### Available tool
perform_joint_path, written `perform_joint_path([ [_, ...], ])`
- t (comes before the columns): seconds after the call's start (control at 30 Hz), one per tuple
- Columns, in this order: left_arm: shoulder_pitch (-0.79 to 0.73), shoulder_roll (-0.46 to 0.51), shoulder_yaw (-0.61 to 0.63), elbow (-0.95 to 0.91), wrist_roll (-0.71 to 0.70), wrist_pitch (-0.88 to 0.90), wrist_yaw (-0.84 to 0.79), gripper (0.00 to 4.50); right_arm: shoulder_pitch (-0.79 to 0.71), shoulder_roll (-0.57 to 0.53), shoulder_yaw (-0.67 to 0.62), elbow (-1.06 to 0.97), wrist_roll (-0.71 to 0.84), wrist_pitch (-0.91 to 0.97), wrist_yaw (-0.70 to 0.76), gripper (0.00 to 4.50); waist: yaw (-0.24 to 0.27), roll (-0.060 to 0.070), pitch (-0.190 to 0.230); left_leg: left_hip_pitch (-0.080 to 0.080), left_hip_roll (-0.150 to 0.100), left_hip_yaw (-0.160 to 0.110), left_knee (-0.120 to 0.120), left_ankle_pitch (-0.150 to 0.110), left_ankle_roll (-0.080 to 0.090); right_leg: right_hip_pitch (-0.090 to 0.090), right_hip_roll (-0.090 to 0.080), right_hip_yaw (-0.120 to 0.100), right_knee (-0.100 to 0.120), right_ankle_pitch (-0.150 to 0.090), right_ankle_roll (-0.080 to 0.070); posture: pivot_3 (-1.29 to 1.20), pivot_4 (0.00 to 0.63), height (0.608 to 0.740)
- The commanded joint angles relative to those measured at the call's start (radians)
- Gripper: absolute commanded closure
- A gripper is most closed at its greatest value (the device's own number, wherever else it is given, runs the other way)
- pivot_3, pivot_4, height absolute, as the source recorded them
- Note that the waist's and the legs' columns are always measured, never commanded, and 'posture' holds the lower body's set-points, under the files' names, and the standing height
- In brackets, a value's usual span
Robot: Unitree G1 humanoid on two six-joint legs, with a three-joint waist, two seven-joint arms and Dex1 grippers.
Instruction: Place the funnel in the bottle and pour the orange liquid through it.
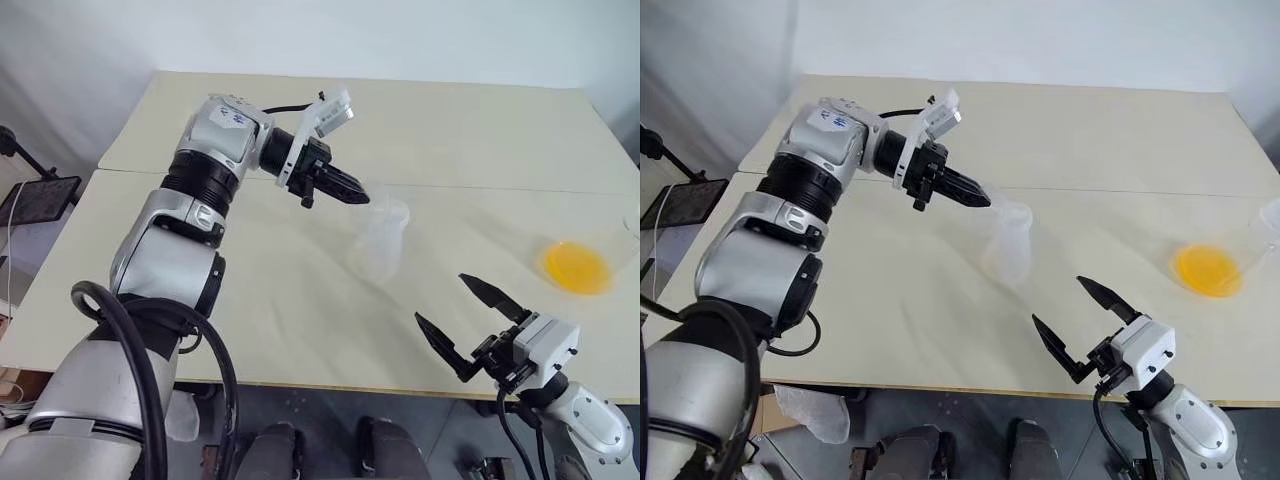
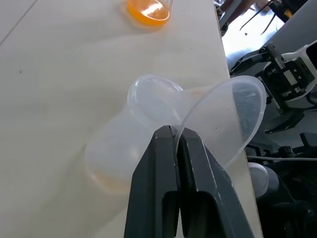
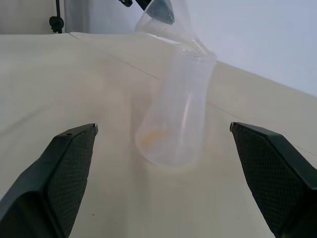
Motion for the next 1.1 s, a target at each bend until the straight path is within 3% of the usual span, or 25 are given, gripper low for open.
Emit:
perform_joint_path([
  [0.03, -0.056, -0.007, 0.008, 0.023, 0.024, -0.015, -0.024, 4.47, 0.013, 0.01, 0.007, -0.045, 0.001, -0.028, -0.014, 0.0, 0.001, 0.0, 0.0, 0.0, 0.0, 0.0, 0.0, 0.0, 0.0, 0.0, 0.0, 0.0, 0.0, 0.0, 0.0, 0.0, 0.15, 0.74],
  [0.37, -0.084, -0.03, 0.031, 0.08, 0.053, -0.016, -0.021, 4.47, 0.018, 0.015, 0.025, -0.048, -0.006, -0.031, -0.033, 0.0, 0.001, 0.0, 0.0, 0.0, 0.0, 0.0, 0.0, 0.0, 0.0, 0.0, 0.0, 0.0, 0.0, 0.0, 0.0, 0.0, 0.15, 0.74],
  [0.47, -0.091, -0.041, 0.057, 0.091, 0.047, -0.011, 0.002, 3.82, 0.018, 0.014, 0.028, -0.05, -0.007, -0.031, -0.037, 0.0, 0.001, 0.0, 0.0, 0.0, 0.0, 0.0, 0.0, 0.0, 0.0, 0.0, 0.0, 0.0, 0.0, 0.0, 0.0, 0.0, 0.15, 0.74],
  [0.87, -0.104, -0.066, 0.124, 0.109, 0.046, -0.029, 0.058, 0.04, 0.019, 0.013, 0.037, -0.055, -0.012, -0.029, -0.048, 0.0, 0.001, 0.0, 0.0, 0.0, 0.0, 0.0, 0.0, 0.0, 0.0, 0.0, 0.0, 0.0, 0.001, 0.0, 0.0, 0.0, 0.15, 0.74],
  [1.1, -0.1, -0.09, 0.183, 0.115, 0.027, -0.068, 0.13, 0.04, 0.027, 0.012, 0.036, -0.059, -0.011, -0.031, -0.049, 0.0, 0.001, 0.0, 0.0, 0.0, 0.0, 0.0, 0.0, 0.0, 0.0, 0.0, 0.0, 0.0, 0.002, 0.0, 0.0, 0.0, 0.15, 0.74],
])
